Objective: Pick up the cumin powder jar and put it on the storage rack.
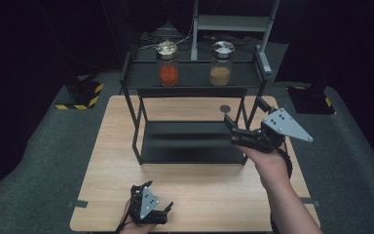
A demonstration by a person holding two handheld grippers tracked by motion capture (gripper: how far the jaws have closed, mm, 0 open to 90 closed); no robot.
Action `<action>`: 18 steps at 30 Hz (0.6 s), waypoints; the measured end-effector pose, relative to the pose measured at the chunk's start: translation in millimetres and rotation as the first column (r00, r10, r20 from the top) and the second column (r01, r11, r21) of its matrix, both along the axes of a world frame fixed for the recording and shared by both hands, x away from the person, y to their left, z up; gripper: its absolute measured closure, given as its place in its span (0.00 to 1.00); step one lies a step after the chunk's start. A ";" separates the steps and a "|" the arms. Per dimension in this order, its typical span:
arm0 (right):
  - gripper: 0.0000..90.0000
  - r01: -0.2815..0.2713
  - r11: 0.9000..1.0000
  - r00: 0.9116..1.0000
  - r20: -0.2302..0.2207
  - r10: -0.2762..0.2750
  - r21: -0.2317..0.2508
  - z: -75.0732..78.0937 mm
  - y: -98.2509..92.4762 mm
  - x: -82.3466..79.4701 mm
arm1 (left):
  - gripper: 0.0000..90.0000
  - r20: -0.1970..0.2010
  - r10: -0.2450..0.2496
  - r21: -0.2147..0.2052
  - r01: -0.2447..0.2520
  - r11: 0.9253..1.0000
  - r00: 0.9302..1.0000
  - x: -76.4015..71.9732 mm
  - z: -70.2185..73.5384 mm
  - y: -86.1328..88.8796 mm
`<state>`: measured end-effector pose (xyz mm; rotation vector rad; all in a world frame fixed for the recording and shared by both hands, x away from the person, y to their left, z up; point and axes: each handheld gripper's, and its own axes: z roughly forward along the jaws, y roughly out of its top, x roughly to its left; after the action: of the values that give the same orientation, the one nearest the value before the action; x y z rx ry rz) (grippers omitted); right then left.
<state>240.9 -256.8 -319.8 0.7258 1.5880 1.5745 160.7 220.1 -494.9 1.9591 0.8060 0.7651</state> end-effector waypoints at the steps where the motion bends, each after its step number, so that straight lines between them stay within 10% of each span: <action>1: 0.00 0.000 1.000 1.000 -0.001 0.000 -0.006 -2.7 -0.9 -2.1 | 0.01 0.000 -0.001 0.001 0.001 1.000 1.000 0.0 0.0 -0.1; 18: 0.00 0.007 0.997 0.999 -0.041 -0.010 -0.071 -58.6 -12.5 -27.9 | 0.01 -0.004 -0.004 -0.002 0.003 1.000 1.000 0.7 0.3 0.5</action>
<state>213.0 -269.3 -378.4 0.7300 1.6599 1.4982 161.4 220.6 -494.6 1.9607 0.8051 0.7585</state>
